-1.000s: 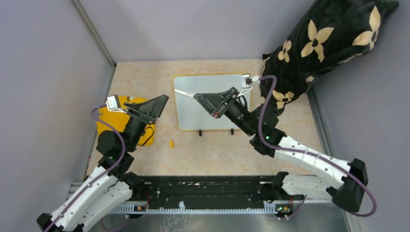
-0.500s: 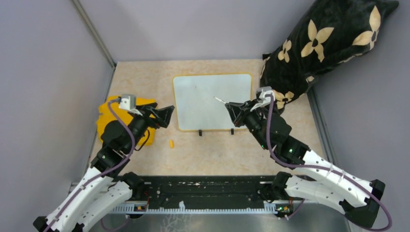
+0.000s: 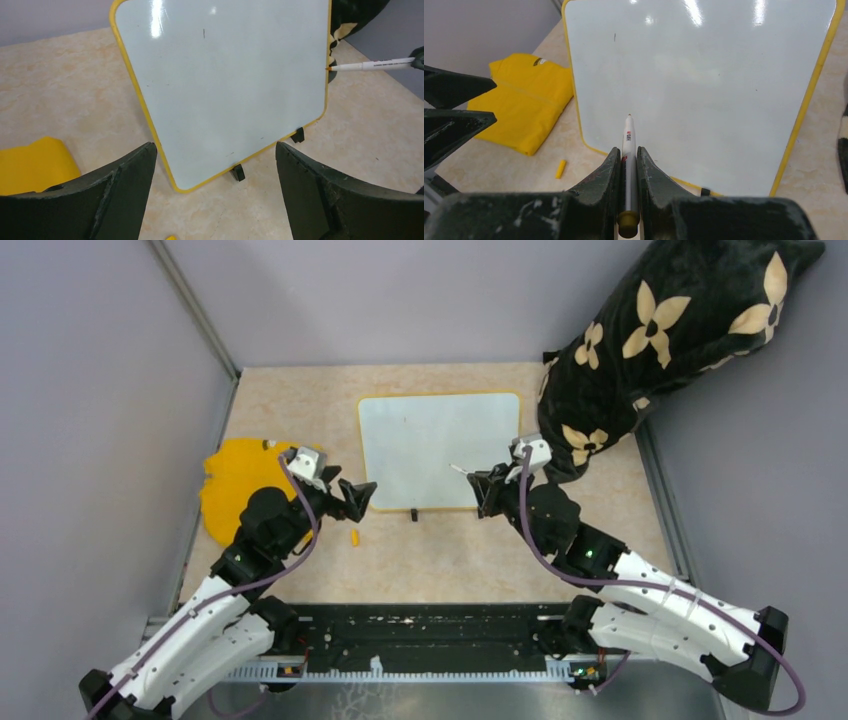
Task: Write a sentence on the whiteboard
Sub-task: Adjust the whiteboard stand at the center of the board.
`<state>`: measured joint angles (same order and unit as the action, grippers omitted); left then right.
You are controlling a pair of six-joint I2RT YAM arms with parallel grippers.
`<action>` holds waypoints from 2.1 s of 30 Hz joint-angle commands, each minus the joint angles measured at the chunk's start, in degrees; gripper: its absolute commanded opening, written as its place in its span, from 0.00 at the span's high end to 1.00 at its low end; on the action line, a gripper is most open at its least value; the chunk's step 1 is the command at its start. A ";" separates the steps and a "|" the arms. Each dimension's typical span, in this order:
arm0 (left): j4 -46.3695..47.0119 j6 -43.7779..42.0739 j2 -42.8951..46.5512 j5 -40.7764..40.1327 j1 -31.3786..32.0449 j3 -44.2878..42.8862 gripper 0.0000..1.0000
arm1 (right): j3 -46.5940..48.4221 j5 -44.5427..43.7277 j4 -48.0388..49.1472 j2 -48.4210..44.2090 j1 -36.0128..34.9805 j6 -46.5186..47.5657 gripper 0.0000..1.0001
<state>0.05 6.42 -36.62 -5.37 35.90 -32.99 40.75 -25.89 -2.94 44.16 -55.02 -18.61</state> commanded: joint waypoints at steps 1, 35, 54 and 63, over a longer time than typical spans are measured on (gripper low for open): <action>4.73 1.85 2.31 6.44 0.22 0.75 0.07 | 2.96 -1.48 -1.45 0.67 -0.60 -2.59 1.00; -0.45 20.37 -28.52 7.08 6.20 -3.35 0.24 | -3.48 -2.18 6.26 -5.70 -5.10 5.32 1.00; 8.67 27.31 -45.32 -11.03 13.29 -3.45 0.46 | -2.37 -3.23 -0.58 -13.28 -5.09 0.88 1.00; 9.66 27.63 -51.82 -11.07 13.96 -7.36 0.52 | -1.66 -3.97 -2.79 -14.45 -5.09 0.76 1.00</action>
<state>7.14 33.47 -86.70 -15.46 49.17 -37.69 35.73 -29.30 -5.65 30.35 -59.64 -17.21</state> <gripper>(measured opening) 0.493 0.128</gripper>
